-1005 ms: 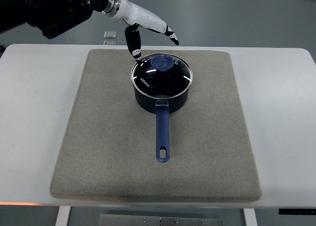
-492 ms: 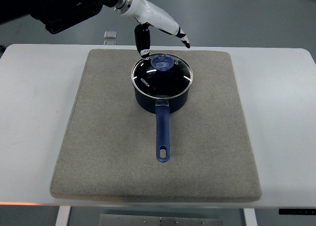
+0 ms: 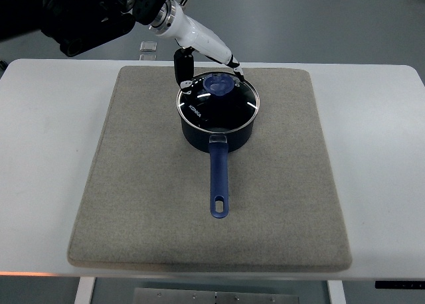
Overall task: Open pot lid and place left with left hand
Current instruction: 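Lower the left hand onto the blue knob of the glass lid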
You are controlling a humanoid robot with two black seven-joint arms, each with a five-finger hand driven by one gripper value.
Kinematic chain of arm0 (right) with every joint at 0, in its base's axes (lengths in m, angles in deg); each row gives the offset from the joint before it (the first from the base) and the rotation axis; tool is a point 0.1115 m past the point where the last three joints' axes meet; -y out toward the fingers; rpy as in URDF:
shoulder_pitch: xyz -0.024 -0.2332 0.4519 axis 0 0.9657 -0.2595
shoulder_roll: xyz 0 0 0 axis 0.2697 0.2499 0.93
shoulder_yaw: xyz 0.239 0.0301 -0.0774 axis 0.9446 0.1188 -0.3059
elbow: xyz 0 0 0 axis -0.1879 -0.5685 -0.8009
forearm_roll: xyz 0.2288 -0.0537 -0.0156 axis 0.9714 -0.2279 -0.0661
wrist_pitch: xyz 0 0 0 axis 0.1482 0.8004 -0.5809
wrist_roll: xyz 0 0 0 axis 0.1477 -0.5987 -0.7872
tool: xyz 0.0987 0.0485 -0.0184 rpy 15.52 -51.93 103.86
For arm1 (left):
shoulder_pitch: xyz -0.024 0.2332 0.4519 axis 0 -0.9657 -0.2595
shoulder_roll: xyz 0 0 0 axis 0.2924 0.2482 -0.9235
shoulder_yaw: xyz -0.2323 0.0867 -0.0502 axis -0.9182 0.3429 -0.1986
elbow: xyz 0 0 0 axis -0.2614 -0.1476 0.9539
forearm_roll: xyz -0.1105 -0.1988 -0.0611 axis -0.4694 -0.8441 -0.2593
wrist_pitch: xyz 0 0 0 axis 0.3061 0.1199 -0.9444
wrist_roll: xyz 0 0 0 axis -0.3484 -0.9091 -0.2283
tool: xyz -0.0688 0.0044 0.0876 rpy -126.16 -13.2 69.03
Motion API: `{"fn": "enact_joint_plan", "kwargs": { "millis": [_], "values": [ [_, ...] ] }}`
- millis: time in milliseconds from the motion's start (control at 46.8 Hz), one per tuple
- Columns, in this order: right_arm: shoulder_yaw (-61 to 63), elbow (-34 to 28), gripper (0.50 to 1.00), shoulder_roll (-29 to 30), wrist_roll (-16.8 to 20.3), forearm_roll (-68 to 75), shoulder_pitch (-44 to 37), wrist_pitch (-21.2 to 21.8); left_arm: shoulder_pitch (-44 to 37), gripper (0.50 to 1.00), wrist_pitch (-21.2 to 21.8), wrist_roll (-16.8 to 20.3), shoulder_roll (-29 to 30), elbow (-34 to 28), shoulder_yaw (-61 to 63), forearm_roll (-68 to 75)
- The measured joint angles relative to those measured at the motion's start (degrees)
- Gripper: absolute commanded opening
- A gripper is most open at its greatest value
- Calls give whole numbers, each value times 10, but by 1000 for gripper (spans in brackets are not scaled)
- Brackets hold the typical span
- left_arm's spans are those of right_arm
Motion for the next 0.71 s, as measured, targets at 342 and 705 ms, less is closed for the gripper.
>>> {"fn": "enact_joint_plan", "kwargs": {
  "millis": [342, 705],
  "values": [
    [0, 0, 915, 0, 0, 0, 0, 0, 0, 988, 0, 0, 0, 6, 14, 14],
    [0, 0, 917, 0, 0, 0, 0, 0, -7, 988, 2, 0, -1, -1, 14, 14]
  ]
}}
